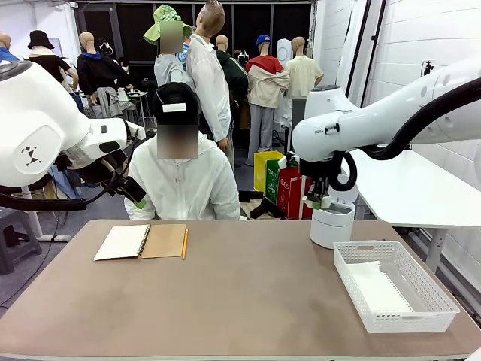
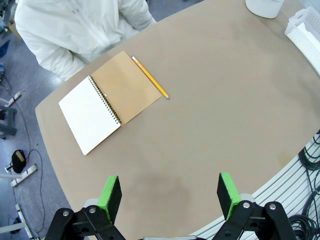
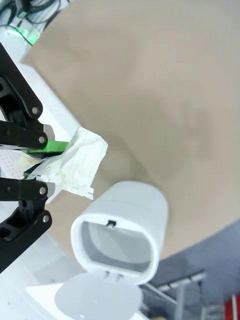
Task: Sort the paper based on its condition.
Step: If a person hands you a paper, place it in the Organizing basket , and if it's crumpled, put it in the Trash can.
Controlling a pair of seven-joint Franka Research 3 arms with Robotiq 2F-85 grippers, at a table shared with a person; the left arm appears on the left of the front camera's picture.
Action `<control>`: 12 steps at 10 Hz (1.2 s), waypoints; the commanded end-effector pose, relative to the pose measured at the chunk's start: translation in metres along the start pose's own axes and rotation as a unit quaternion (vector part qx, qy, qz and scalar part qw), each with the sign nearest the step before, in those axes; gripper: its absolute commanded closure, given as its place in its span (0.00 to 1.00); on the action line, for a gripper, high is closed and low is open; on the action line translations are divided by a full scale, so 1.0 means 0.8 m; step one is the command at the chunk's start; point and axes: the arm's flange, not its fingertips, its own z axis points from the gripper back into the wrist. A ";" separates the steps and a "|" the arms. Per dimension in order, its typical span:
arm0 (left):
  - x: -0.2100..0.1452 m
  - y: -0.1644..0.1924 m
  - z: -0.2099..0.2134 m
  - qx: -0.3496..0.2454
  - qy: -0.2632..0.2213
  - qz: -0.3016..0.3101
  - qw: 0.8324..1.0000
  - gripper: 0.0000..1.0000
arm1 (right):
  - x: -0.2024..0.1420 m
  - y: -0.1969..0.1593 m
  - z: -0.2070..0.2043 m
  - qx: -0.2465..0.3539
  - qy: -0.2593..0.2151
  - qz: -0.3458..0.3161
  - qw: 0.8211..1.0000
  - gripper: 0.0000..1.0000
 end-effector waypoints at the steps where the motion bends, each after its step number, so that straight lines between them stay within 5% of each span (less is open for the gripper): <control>1: -0.001 0.001 0.000 -0.001 0.000 0.000 1.000 0.00 | 0.009 -0.023 -0.017 -0.031 0.017 -0.032 0.999 1.00; 4: -0.001 0.001 0.000 -0.001 0.000 0.000 1.000 0.00 | 0.017 -0.062 -0.043 -0.076 0.043 -0.048 0.995 1.00; 12: -0.001 0.001 0.000 -0.001 0.000 0.000 1.000 0.00 | 0.028 -0.119 -0.065 -0.074 0.040 -0.061 0.995 1.00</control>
